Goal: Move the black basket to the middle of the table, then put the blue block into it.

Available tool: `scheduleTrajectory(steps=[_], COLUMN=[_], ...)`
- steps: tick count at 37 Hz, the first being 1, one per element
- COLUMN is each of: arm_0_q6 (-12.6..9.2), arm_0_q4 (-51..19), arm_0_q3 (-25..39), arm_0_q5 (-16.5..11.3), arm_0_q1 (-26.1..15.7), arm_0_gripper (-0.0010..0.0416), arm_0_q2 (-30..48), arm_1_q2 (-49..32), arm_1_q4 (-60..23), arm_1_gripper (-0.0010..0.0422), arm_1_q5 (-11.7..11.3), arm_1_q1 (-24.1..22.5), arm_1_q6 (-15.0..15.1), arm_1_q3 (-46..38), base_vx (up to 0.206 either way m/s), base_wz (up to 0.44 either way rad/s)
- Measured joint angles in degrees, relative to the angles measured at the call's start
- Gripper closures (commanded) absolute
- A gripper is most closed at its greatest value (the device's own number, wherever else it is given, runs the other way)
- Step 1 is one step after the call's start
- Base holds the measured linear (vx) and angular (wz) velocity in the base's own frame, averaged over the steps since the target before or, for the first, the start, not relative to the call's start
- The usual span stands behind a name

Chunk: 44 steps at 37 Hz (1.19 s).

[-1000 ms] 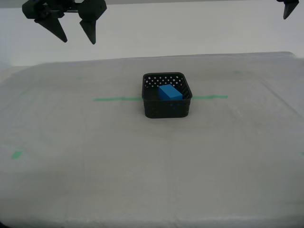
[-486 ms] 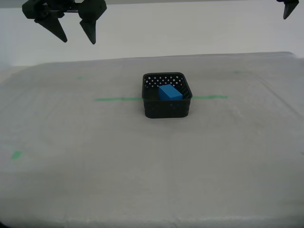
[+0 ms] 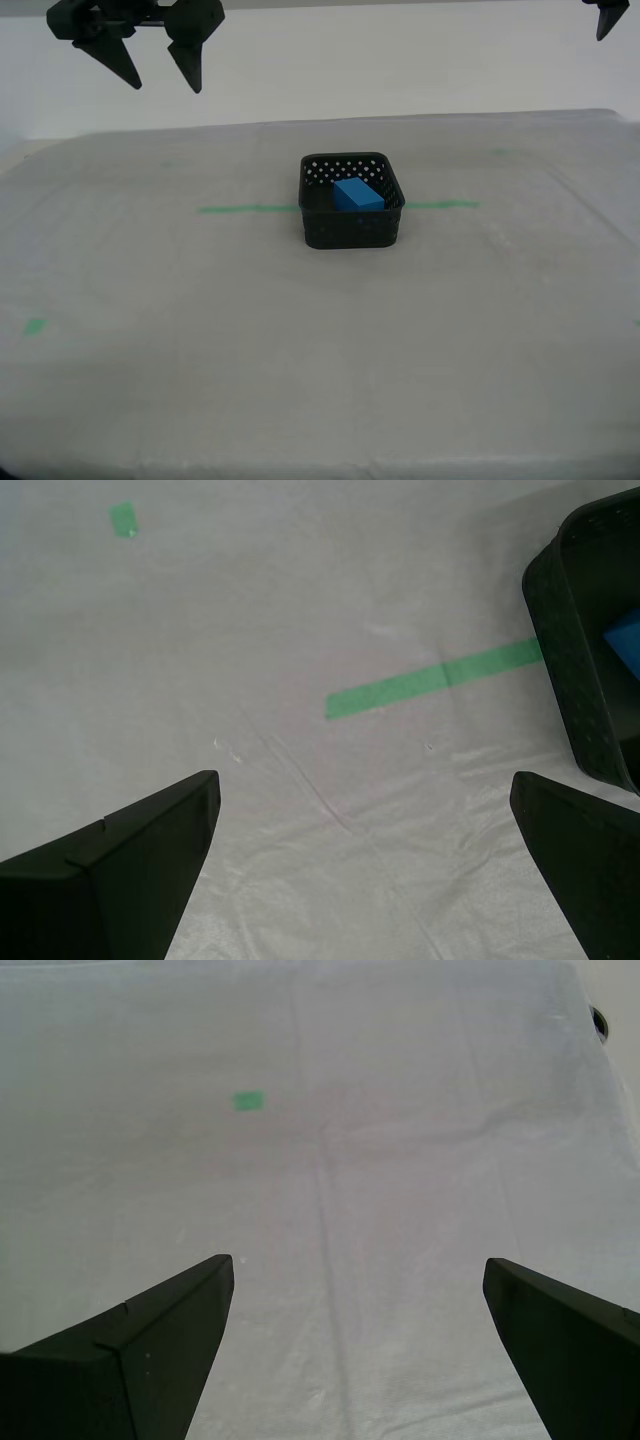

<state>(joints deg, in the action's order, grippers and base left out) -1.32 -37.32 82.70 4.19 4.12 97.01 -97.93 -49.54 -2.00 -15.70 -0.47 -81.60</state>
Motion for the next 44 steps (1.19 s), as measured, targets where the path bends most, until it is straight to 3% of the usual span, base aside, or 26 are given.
scheduleTrajectory(steps=[44], arm_0_q6=[0.0], arm_0_q4=[0.0], arm_0_q3=[0.0], arm_0_q5=[0.0], arm_0_q1=[0.0], arm_0_gripper=[0.0055], arm_0_q2=[0.0], arm_1_q2=[0.0], arm_1_q4=[0.0], arm_1_gripper=[0.0012], arm_1_q5=[0.0], arm_1_q1=[0.0], arm_1_q6=[0.0], arm_1_q3=[0.0], base_vx=[0.0], base_wz=[0.0])
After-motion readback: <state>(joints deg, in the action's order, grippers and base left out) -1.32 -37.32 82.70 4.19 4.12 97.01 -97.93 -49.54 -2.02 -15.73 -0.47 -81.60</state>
